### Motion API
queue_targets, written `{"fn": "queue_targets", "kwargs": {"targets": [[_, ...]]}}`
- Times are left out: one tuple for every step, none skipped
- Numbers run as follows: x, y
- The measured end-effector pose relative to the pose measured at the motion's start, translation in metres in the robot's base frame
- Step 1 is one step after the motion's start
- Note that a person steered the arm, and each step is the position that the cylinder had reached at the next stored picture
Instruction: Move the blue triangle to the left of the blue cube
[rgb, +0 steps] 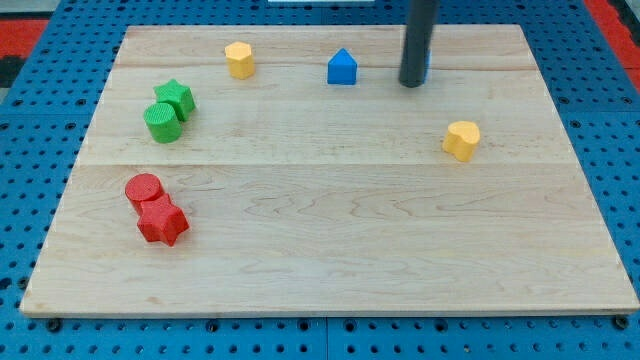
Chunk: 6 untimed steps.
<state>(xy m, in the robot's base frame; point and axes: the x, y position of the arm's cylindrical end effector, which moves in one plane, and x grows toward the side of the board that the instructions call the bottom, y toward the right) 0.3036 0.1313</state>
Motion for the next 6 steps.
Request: {"fn": "queue_targets", "kwargs": {"targets": [[-0.002,-0.001],[0.019,-0.067],[0.020,-0.138],[-0.012,-0.109],[-0.026,-0.095],[-0.025,-0.163]]}}
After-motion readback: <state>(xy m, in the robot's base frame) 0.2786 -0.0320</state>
